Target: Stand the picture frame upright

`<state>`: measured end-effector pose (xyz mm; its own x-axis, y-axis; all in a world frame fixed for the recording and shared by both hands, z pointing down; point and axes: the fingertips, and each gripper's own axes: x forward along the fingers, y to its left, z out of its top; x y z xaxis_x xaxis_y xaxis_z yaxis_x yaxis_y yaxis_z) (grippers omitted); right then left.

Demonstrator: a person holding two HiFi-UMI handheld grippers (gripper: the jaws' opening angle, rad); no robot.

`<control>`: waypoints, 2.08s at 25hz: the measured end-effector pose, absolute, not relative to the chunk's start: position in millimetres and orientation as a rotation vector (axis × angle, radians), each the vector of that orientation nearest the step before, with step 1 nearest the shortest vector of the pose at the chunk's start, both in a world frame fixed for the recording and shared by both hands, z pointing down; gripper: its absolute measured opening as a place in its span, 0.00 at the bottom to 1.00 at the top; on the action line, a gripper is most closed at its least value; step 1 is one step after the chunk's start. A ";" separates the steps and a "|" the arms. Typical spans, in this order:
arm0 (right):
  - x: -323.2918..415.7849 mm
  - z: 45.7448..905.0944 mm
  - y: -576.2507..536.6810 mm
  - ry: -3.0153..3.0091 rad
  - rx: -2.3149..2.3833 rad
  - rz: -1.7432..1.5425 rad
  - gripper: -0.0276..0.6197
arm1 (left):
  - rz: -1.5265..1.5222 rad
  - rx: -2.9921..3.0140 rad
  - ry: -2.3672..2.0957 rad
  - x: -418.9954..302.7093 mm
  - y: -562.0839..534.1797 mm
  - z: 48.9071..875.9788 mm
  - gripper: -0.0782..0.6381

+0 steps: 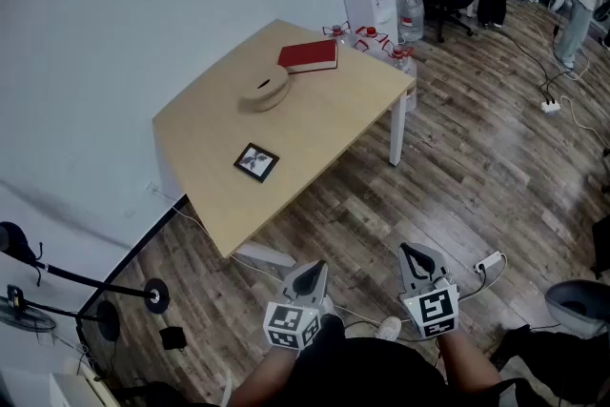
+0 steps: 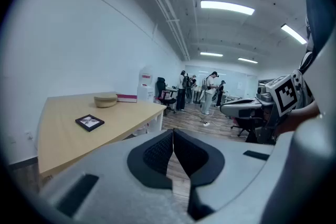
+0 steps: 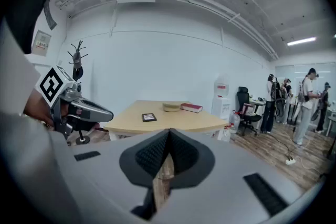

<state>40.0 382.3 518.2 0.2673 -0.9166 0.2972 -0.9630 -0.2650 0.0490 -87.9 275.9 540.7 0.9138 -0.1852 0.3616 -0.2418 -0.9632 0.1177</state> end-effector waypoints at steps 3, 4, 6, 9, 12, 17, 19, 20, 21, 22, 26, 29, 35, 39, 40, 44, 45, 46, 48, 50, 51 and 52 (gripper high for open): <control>30.7 514.5 390.8 -1.765 2.304 0.289 0.06 | 0.544 2.919 -0.350 -103.1 287.4 539.2 0.12; 28.5 513.6 393.1 -1.771 2.303 0.285 0.06 | 0.547 2.919 -0.361 -108.1 290.0 539.0 0.12; 25.7 513.0 395.0 -1.785 2.302 0.283 0.06 | 0.554 2.910 -0.387 -117.0 292.1 540.6 0.12; 20.7 513.8 390.0 -1.814 2.300 0.299 0.06 | 0.565 2.886 -0.424 -129.2 290.3 544.8 0.12; 11.4 514.2 380.0 -1.885 2.273 0.315 0.06 | 0.563 2.869 -0.444 -136.9 287.0 547.5 0.12; 1.6 501.2 341.0 -1.970 2.245 0.252 0.06 | 0.536 2.854 -0.463 -140.2 260.2 547.3 0.12; 0.1 498.5 319.9 -1.976 2.234 0.256 0.06 | 0.514 2.842 -0.491 -141.6 238.7 546.1 0.12; -1.3 497.3 308.7 -1.977 2.222 0.260 0.06 | 0.505 2.837 -0.501 -142.1 227.4 545.5 0.12; -2.9 496.5 297.2 -1.977 2.209 0.267 0.06 | 0.497 2.832 -0.506 -142.4 216.2 544.6 0.12; -3.6 496.3 285.7 -1.973 2.196 0.278 0.06 | 0.490 2.830 -0.507 -142.5 205.0 543.5 0.12; 0.3 494.8 236.0 -1.958 2.187 0.272 0.06 | 0.465 2.833 -0.504 -141.4 156.8 540.8 0.12; 0.2 493.8 198.1 -1.961 2.184 0.285 0.06 | 0.448 2.838 -0.508 -141.4 119.1 539.3 0.12; 0.2 489.3 132.9 -1.962 2.185 0.304 0.06 | 0.435 2.855 -0.495 -144.5 58.0 534.4 0.12; 3.3 489.5 107.4 -1.968 2.180 0.315 0.06 | 0.435 2.854 -0.502 -144.2 32.0 535.0 0.12; 4.2 490.8 101.5 -1.973 2.172 0.322 0.06 | 0.429 2.852 -0.505 -141.8 26.8 533.9 0.12; 12.9 498.2 78.7 -1.994 2.142 0.363 0.06 | 0.384 2.845 -0.528 -128.1 9.3 527.3 0.12; 17.0 500.0 72.4 -1.999 2.139 0.371 0.06 | 0.377 2.840 -0.542 -124.9 3.4 527.3 0.12; 23.2 502.4 65.3 -2.002 2.139 0.371 0.06 | 0.375 2.835 -0.563 -121.4 -3.8 528.2 0.12; 39.3 508.4 49.9 -2.004 2.135 0.369 0.06 | 0.382 2.824 -0.623 -112.5 -20.6 531.2 0.12; 55.3 511.9 36.0 -2.026 2.116 0.374 0.06 | 0.384 2.808 -0.676 -100.3 -33.4 532.9 0.12; 63.5 514.1 29.6 -2.040 2.101 0.379 0.06 | 0.385 2.801 -0.696 -93.2 -38.0 533.4 0.12; 72.5 517.2 23.0 -2.050 2.084 0.386 0.06 | 0.387 2.795 -0.714 -85.6 -42.4 533.5 0.12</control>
